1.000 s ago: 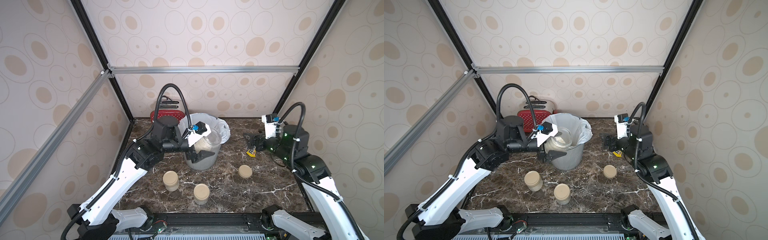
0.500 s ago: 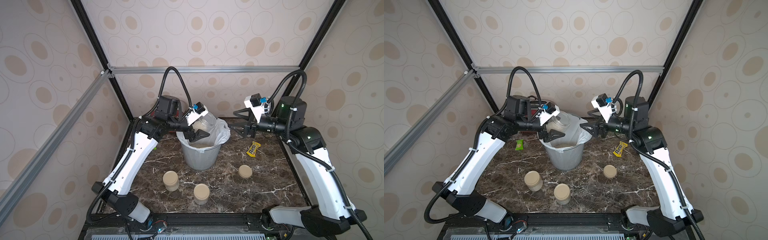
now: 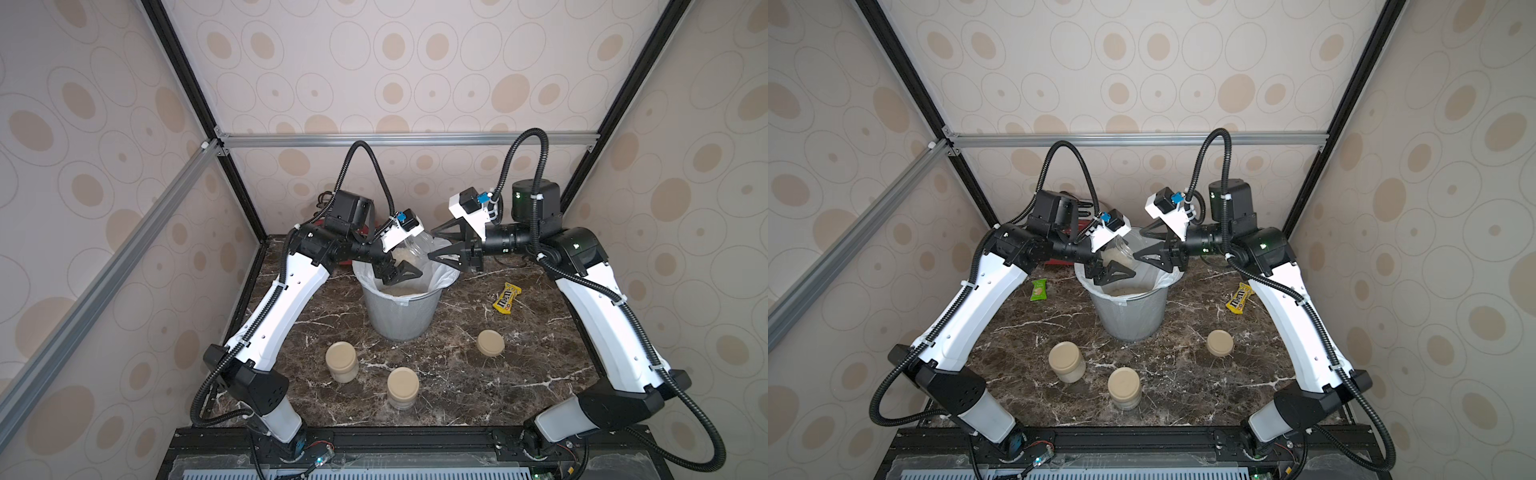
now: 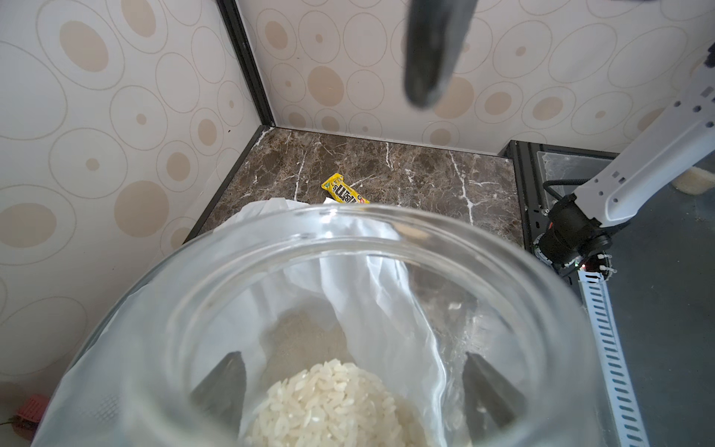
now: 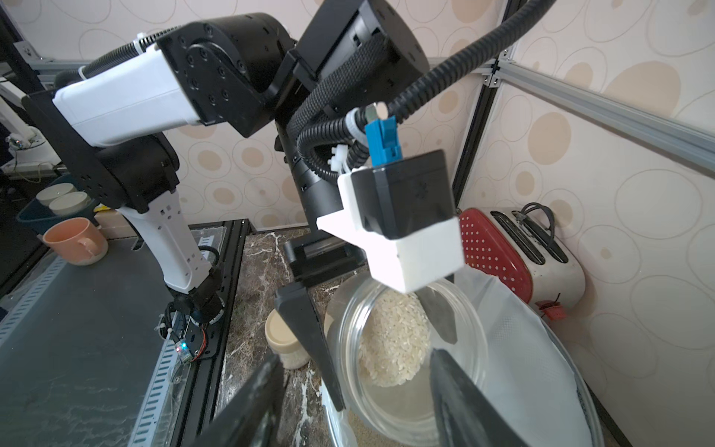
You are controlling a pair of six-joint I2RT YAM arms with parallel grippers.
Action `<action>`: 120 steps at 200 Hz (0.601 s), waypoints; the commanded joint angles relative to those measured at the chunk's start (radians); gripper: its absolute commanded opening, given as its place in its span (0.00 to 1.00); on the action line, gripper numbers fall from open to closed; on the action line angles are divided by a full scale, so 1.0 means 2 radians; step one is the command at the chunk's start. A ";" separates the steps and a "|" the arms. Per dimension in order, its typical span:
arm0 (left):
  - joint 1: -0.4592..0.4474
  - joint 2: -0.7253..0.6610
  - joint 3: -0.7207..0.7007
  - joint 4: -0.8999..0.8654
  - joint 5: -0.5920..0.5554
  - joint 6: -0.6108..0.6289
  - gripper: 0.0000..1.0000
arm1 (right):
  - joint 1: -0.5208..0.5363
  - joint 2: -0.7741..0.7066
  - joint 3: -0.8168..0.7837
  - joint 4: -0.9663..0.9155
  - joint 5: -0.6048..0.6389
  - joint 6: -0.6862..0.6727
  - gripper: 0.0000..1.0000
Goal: Empty moldy rice from jars
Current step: Pour the moldy rice from the jar into the trash bin.
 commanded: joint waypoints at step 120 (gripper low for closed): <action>0.000 -0.006 0.037 0.004 0.005 0.034 0.40 | 0.042 0.090 0.065 -0.097 0.012 -0.062 0.44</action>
